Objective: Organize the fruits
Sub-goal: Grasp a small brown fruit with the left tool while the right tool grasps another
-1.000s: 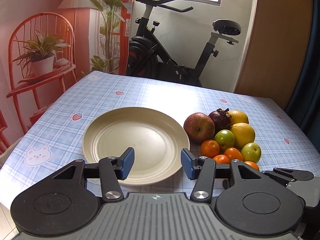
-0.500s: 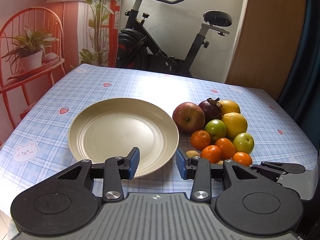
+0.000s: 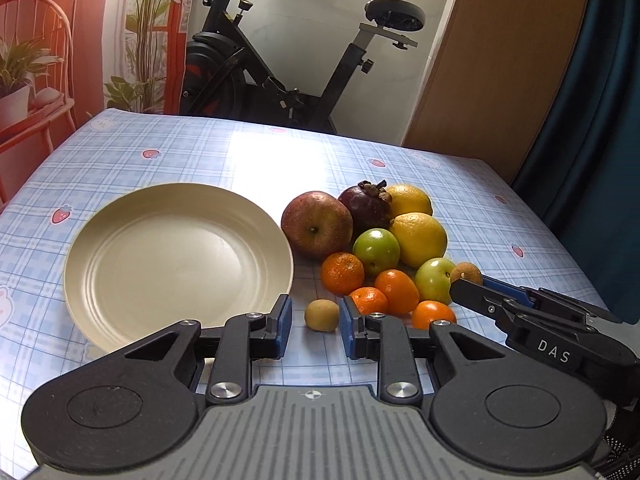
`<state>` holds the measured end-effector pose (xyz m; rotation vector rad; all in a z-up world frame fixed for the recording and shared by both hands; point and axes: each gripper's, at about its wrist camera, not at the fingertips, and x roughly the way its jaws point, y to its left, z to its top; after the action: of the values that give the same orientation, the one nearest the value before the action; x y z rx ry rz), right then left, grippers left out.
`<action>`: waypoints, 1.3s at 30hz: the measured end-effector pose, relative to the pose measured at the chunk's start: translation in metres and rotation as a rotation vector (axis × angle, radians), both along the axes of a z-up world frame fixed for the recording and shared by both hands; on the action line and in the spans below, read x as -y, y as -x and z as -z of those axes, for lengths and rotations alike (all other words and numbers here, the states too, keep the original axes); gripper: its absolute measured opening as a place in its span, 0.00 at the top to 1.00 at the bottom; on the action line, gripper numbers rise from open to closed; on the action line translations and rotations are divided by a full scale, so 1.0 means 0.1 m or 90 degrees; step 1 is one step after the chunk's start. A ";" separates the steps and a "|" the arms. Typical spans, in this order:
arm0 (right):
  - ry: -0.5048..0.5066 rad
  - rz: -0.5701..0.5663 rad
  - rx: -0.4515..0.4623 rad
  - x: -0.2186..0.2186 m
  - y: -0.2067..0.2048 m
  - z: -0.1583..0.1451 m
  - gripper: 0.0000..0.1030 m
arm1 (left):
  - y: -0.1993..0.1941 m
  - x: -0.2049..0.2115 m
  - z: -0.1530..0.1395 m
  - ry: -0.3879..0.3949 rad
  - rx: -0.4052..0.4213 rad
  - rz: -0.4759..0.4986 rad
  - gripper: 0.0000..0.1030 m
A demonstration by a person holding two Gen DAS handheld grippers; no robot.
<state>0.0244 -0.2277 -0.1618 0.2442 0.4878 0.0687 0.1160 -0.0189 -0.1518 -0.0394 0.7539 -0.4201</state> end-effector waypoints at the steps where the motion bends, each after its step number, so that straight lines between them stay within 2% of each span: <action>1: -0.001 0.004 0.004 0.02 0.01 -0.01 0.73 | -0.02 0.04 0.01 -0.008 0.004 0.007 0.75; 7: -0.027 0.016 0.010 0.12 0.04 0.02 0.73 | -0.01 0.32 0.20 -0.086 0.036 0.044 0.75; 14: -0.025 0.030 0.020 0.22 0.08 0.10 0.73 | -0.08 0.38 0.22 -0.108 0.039 0.052 0.75; 18: 0.002 0.050 0.022 0.27 0.08 0.18 0.73 | -0.09 0.43 0.23 -0.124 0.037 0.056 0.75; 39: -0.043 0.028 0.011 0.38 0.05 0.23 0.73 | -0.18 0.43 0.38 -0.107 0.001 0.035 0.72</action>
<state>0.0198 -0.2653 -0.1852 0.3199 0.4632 0.0441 0.1336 -0.0621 -0.1894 0.1394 0.7883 -0.4074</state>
